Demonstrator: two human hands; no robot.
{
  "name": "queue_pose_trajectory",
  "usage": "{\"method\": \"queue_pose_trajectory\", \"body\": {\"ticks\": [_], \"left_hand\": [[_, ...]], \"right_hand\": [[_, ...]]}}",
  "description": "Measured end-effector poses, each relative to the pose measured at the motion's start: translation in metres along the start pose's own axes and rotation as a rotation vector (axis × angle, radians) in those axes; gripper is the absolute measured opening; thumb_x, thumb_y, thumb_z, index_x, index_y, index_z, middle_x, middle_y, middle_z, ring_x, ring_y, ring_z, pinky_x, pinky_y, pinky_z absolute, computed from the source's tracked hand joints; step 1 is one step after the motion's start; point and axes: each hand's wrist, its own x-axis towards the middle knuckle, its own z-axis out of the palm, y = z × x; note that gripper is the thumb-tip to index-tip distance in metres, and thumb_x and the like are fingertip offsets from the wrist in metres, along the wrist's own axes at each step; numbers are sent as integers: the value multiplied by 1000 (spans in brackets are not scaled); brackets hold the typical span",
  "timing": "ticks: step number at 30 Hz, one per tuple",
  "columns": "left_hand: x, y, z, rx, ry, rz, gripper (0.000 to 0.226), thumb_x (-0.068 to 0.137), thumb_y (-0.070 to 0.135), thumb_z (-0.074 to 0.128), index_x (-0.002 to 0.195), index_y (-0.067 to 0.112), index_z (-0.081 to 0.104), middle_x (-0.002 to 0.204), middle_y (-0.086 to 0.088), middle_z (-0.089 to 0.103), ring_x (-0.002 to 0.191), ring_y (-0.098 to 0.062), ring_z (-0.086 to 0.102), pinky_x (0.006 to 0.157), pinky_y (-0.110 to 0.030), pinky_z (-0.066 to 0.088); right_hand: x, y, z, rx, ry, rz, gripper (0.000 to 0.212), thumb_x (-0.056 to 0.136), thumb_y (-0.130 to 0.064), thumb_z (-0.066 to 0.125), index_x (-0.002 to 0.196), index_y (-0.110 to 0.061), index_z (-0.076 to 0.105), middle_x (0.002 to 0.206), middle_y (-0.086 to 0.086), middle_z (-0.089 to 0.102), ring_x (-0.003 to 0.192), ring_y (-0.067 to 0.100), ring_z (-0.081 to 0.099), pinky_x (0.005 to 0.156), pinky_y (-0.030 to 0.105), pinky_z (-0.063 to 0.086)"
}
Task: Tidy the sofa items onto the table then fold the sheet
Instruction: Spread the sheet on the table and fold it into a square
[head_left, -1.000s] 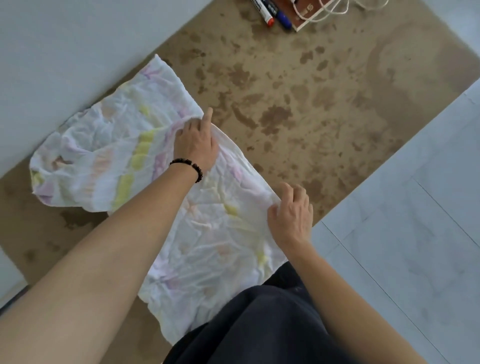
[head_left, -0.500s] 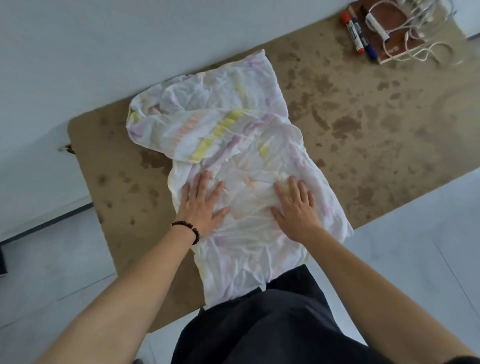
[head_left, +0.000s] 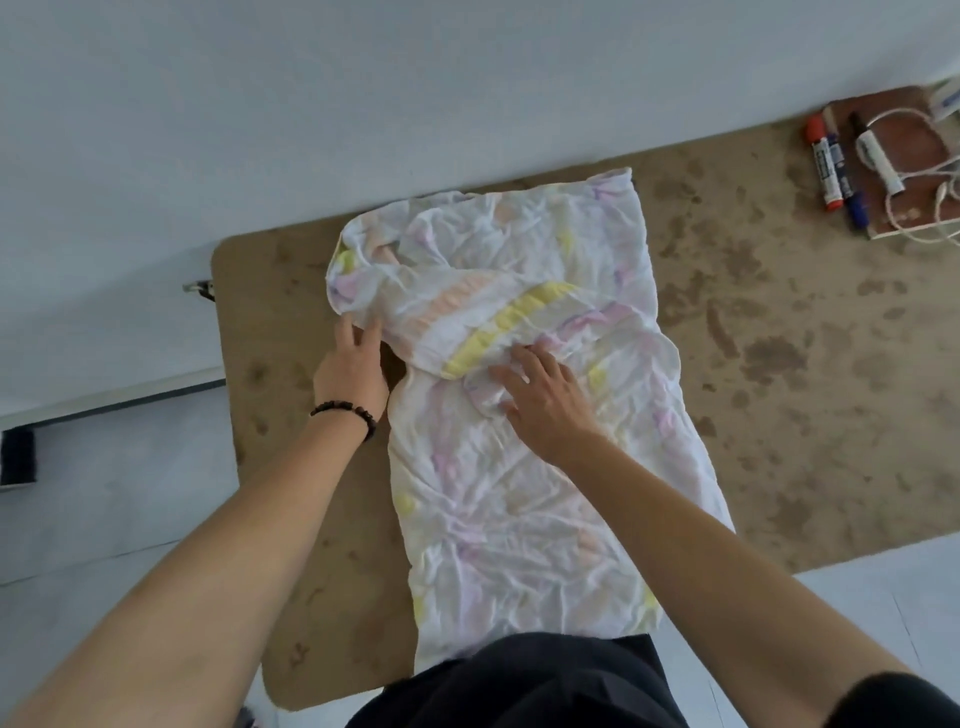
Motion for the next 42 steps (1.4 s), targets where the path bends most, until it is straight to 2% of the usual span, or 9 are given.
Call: {"method": "queue_pose_trajectory", "body": {"ticks": [5, 10, 16, 21, 25, 28, 30, 34, 42], "left_hand": [[42, 7, -16, -117, 148, -34, 24, 100, 20, 40, 112, 7, 56, 122, -15, 55, 85, -40, 60, 64, -40, 44], [109, 48, -50, -282, 327, 83, 22, 100, 23, 41, 107, 6, 53, 98, -13, 62, 83, -33, 59, 69, -39, 46], [180, 118, -63, -439, 404, 234, 22, 95, 20, 49, 108, 4, 58, 111, -15, 54, 80, -25, 61, 74, -28, 48], [142, 123, -16, -421, 441, 232, 54, 94, 26, 56, 141, 4, 39, 147, -23, 27, 128, -28, 44, 98, -28, 46], [82, 112, 35, -203, 309, 143, 63, 96, 43, 51, 145, 6, 35, 153, -25, 22, 143, -39, 21, 111, -57, 25], [82, 94, 54, 7, 71, 58, 79, 90, 70, 35, 153, 28, 16, 161, -16, 3, 147, -38, -2, 114, -64, 1], [100, 81, 57, 86, 11, 6, 87, 81, 86, 22, 152, 40, 2, 162, -7, -7, 146, -40, -10, 112, -67, -4], [114, 74, 62, 122, 85, -49, 94, 74, 92, 19, 151, 41, 1, 163, -2, -4, 146, -43, -6, 111, -68, -2], [107, 76, 66, 117, 348, 96, 83, 87, 76, 36, 152, 26, 24, 158, -22, 13, 146, -39, 11, 114, -62, 5]], "right_hand": [[30, 24, -26, 247, 240, 132, 23, 98, -27, 49, 110, -13, 64, 107, 6, 68, 105, 28, 60, 86, 39, 41], [79, 83, -84, 495, 433, 554, 32, 102, -40, 37, 104, -13, 54, 78, -1, 54, 74, 25, 52, 62, 32, 28], [141, 170, -125, 467, 577, 715, 43, 101, -43, 37, 102, -5, 58, 101, 14, 65, 95, 33, 58, 74, 35, 38], [160, 197, -117, 465, 519, 793, 40, 99, -31, 40, 132, -11, 49, 130, 11, 50, 111, 28, 52, 81, 27, 34], [129, 158, -73, 162, 491, 513, 53, 101, -39, 36, 150, -19, 31, 159, 16, 20, 144, 33, 22, 115, 44, 19], [112, 135, -39, 24, 300, 213, 63, 100, -52, 35, 154, -23, 24, 163, 17, 9, 149, 38, 5, 120, 52, 6], [121, 139, -26, 8, 166, 252, 82, 91, -73, 31, 157, -28, 10, 164, 14, -3, 149, 37, -6, 120, 54, -1], [145, 149, -21, -56, 204, 332, 100, 79, -90, 20, 157, -28, 5, 164, 11, -5, 150, 36, -8, 119, 56, 1], [143, 150, -14, -47, 427, 235, 88, 88, -80, 31, 156, -25, 18, 163, 18, 8, 150, 35, 4, 121, 52, 4]]}}
